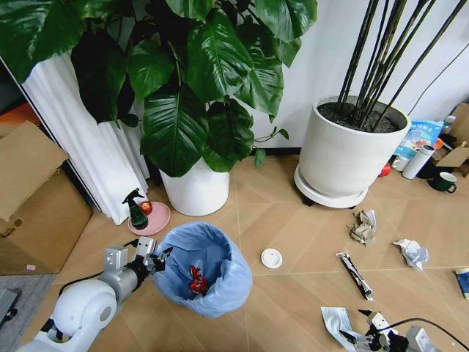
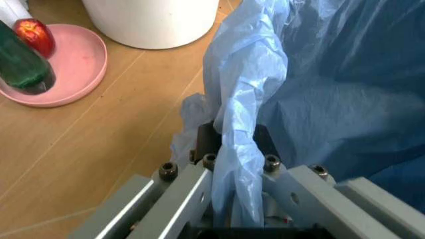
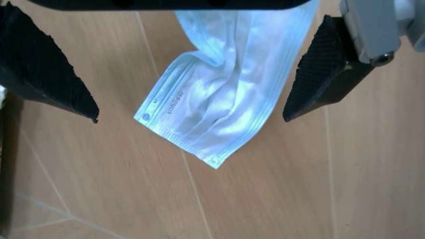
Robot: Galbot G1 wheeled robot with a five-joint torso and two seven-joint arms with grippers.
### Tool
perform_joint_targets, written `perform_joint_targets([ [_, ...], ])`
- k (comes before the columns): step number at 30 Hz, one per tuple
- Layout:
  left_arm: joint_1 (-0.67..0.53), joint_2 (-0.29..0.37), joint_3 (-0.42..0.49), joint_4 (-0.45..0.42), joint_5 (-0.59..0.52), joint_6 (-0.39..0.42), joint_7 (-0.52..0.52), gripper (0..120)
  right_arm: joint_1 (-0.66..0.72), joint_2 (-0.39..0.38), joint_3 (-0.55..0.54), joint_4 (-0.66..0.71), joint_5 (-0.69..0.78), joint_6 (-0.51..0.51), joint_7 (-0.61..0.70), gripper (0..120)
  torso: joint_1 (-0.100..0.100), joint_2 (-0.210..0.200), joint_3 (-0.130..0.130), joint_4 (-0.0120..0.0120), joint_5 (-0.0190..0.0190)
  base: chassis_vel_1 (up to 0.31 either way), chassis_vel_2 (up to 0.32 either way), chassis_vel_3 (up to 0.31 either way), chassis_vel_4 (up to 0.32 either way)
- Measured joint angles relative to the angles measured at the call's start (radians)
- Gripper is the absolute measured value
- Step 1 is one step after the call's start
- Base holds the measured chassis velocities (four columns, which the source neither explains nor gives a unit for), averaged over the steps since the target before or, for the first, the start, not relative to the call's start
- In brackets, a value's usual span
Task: Pick up the trash bin and place the garbage on the floor into it.
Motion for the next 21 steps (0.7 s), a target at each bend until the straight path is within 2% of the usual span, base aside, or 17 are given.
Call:
perform_joint_targets([
  [5, -0.004, 0.002, 0.010, -0.001, 0.000, -0.001, -0.009, 0, 0.040, 0.016, -0.021, -0.041, 0.000, -0.050, 0.008, 100, 0.000, 0.000, 0.000, -0.0002, -0.0002, 0.000, 0.000, 0.000, 0.000],
  [21, 0.002, 0.008, 0.012, -0.012, -0.005, 0.000, -0.034, 0, 0.110, 0.073, -0.074, -0.145, -0.054, -0.060, 0.032, 100, 0.000, 0.000, 0.000, -0.0003, -0.0003, 0.000, 0.000, 0.000, 0.000],
])
